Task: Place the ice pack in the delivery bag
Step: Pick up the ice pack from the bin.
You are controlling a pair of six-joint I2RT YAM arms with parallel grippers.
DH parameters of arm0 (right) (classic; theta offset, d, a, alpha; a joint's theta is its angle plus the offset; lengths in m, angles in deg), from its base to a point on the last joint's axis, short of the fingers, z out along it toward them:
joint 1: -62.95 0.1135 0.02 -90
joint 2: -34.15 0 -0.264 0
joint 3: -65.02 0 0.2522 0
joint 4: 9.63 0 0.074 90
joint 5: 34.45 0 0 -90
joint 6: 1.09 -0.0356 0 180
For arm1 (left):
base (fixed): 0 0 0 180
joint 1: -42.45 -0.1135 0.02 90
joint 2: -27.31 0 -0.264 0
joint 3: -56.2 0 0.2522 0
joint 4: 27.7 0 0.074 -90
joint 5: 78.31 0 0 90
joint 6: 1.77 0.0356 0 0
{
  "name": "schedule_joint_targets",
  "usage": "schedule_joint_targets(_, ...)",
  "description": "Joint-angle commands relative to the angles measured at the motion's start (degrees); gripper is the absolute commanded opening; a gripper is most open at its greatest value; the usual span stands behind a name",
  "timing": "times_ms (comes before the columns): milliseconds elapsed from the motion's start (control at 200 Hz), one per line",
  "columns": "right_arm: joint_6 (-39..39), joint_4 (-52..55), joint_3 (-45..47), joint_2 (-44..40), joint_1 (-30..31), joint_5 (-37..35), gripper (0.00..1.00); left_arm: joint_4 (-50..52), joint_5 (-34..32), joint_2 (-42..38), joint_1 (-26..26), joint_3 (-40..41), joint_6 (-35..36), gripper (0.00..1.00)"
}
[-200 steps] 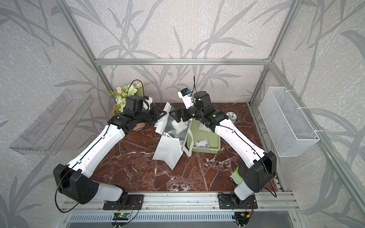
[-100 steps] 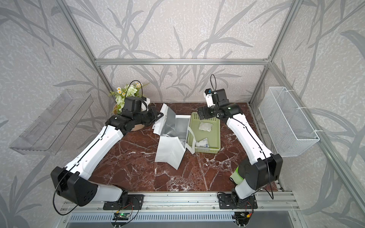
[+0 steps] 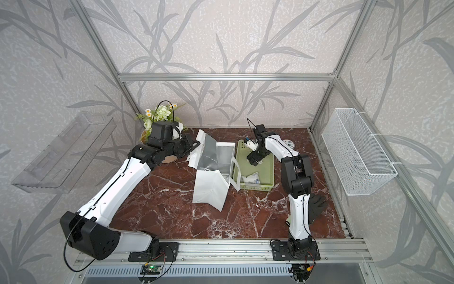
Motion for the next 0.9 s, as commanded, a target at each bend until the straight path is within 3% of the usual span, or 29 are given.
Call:
schedule_joint_targets(0,4.63,1.67,-3.71,2.31,-0.39,1.02,0.99,1.84,-1.17,-0.6,-0.33,0.34,0.33,0.0)
schedule_joint_targets(320,6.69,5.1,-8.78,9.99,-0.49,4.3,0.97,2.0,-1.7,-0.48,-0.33,0.4,-0.61,0.0)
schedule_joint_targets(515,4.52,6.54,-7.72,10.68,-0.48,6.36,0.66,1.93,-1.62,-0.42,-0.33,0.32,-0.83,0.0)
schedule_joint_targets(690,-0.53,-1.4,1.58,2.53,-1.2,6.4,0.37,1.81,-1.17,-0.44,-0.33,0.23,-1.05,0.0)
schedule_joint_targets(900,-9.8,-4.75,7.67,-12.52,-1.89,9.91,0.31,1.42,-0.14,-0.26,-0.33,0.15,-0.79,0.0)
